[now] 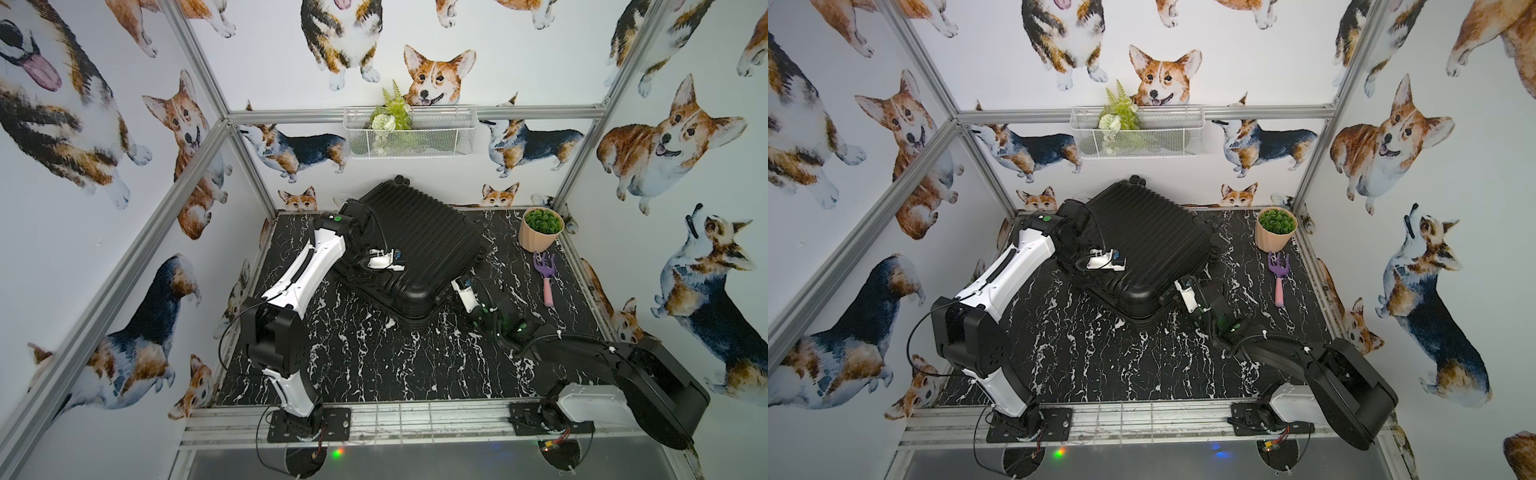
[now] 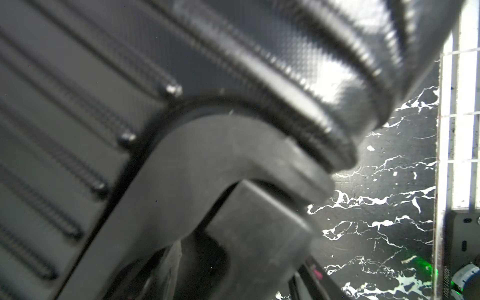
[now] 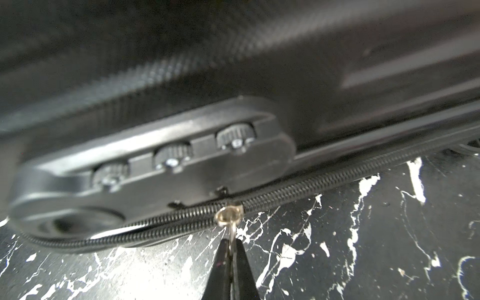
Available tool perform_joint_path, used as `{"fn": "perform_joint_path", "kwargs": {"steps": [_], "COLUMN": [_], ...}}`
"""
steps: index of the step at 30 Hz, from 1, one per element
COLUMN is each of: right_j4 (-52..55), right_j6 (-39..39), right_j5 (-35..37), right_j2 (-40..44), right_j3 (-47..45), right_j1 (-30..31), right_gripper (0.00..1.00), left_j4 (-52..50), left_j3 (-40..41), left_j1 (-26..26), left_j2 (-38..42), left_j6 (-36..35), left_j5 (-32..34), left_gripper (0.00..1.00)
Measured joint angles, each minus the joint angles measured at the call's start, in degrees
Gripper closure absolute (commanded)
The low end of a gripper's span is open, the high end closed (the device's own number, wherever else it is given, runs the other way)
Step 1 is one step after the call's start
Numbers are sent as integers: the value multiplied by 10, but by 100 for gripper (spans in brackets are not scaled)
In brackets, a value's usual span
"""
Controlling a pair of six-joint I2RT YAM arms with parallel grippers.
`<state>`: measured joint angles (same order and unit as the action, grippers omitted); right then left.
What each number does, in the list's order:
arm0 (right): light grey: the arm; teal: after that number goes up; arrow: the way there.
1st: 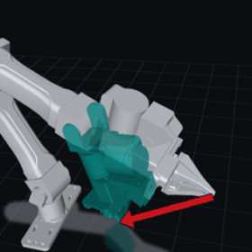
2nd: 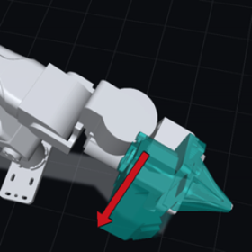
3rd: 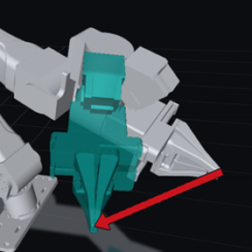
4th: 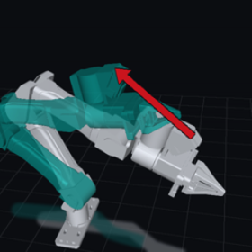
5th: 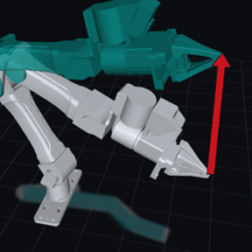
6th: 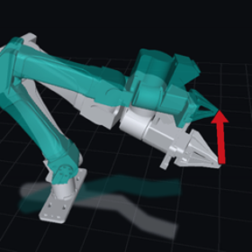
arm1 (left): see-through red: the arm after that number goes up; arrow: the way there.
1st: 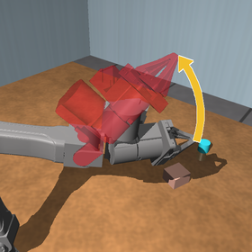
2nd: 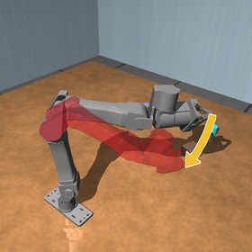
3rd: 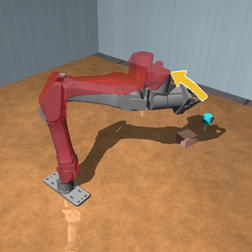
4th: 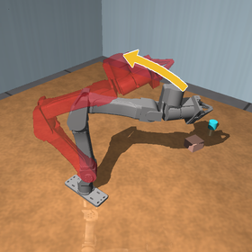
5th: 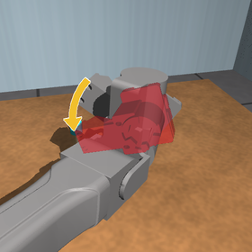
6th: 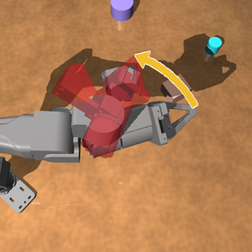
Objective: Close the suitcase zippers
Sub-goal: Zip the zipper on the suitcase.
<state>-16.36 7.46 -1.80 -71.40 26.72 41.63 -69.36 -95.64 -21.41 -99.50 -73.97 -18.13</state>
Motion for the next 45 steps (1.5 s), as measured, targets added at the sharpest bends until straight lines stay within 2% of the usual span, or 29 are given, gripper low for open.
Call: {"fn": "perform_joint_path", "kwargs": {"steps": [2, 6, 9, 24, 34, 45], "right_j4": [5, 16, 23, 65, 62, 42], "right_j6": [0, 1, 0, -13, -15, -6], "right_j5": [-3, -1, -9, -55, -85, -40], "right_j2": [8, 22, 30, 81, 69, 28], "right_j3": [-1, -3, -5, -8, -7, 1], "right_j1": [0, -1, -1, 4, 27, 52], "right_gripper": [100, 100, 100, 100, 100, 100], "left_j4": [0, -8, -6, 54, 103, 157], "left_j3": [1, 12, 20, 63, 105, 155], "left_j1": [-4, -12, -14, -19, -27, -61], "left_j2": [2, 15, 25, 106, 122, 148], "left_j6": [-26, -29, -26, 12, 38, 76], "left_j5": [-2, -16, -15, -30, -36, 11], "left_gripper": [52, 68, 71, 76, 76, 77]}}
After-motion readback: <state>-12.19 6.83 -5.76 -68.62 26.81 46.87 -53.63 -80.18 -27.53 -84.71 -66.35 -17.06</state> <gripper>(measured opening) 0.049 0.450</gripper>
